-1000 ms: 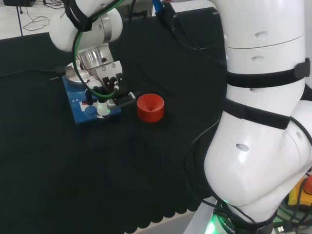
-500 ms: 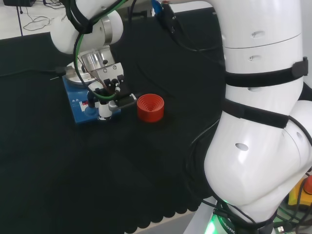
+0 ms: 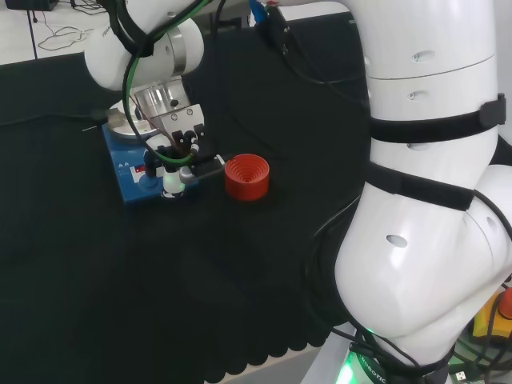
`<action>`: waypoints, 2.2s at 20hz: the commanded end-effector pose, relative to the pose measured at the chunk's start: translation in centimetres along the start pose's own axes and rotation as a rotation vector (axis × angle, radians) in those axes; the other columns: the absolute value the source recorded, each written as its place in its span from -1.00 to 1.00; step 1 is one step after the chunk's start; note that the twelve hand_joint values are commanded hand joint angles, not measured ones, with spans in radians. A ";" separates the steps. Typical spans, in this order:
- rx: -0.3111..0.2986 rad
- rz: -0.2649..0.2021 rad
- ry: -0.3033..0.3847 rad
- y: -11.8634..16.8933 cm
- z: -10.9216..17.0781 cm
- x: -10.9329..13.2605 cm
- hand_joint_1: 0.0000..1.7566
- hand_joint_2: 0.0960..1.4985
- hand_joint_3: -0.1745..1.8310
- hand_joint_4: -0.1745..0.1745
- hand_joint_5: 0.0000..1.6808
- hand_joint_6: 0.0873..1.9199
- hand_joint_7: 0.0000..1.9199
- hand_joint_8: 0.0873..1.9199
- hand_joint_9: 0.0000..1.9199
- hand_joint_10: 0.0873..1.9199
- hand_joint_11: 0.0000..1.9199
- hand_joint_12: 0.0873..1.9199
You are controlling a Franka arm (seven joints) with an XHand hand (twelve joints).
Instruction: Turn on the heater.
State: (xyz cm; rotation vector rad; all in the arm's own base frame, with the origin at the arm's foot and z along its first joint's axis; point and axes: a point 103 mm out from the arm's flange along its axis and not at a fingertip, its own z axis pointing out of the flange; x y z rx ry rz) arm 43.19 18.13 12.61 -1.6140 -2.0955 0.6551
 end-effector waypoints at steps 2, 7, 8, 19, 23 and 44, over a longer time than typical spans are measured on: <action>0.002 0.002 -0.006 0.3 -0.1 0.3 0.59 -0.19 0.22 -0.29 -0.67 -0.39 0.55 0.51 0.65 0.39 0.19 0.32; 0.007 -0.004 -0.007 0.5 -0.1 0.4 0.59 -0.19 0.22 -0.29 -0.67 -0.39 0.55 0.51 0.64 0.39 0.19 0.32; 0.010 -0.002 -0.007 0.6 0.0 0.5 0.59 -0.19 0.22 -0.29 -0.67 -0.39 0.55 0.51 0.64 0.39 0.19 0.32; 0.018 0.002 -0.007 0.7 0.4 0.3 0.59 -0.19 0.22 -0.29 -0.67 -0.39 0.55 0.51 0.64 0.39 0.19 0.32; 0.022 -0.002 -0.010 0.8 0.5 0.0 0.59 -0.19 0.22 -0.29 -0.67 -0.39 0.55 0.51 0.64 0.39 0.19 0.32; -0.070 -0.004 -0.001 -2.1 -3.6 0.8 0.59 -0.19 0.22 -0.30 -0.66 -0.38 0.55 0.51 0.64 0.39 0.19 0.32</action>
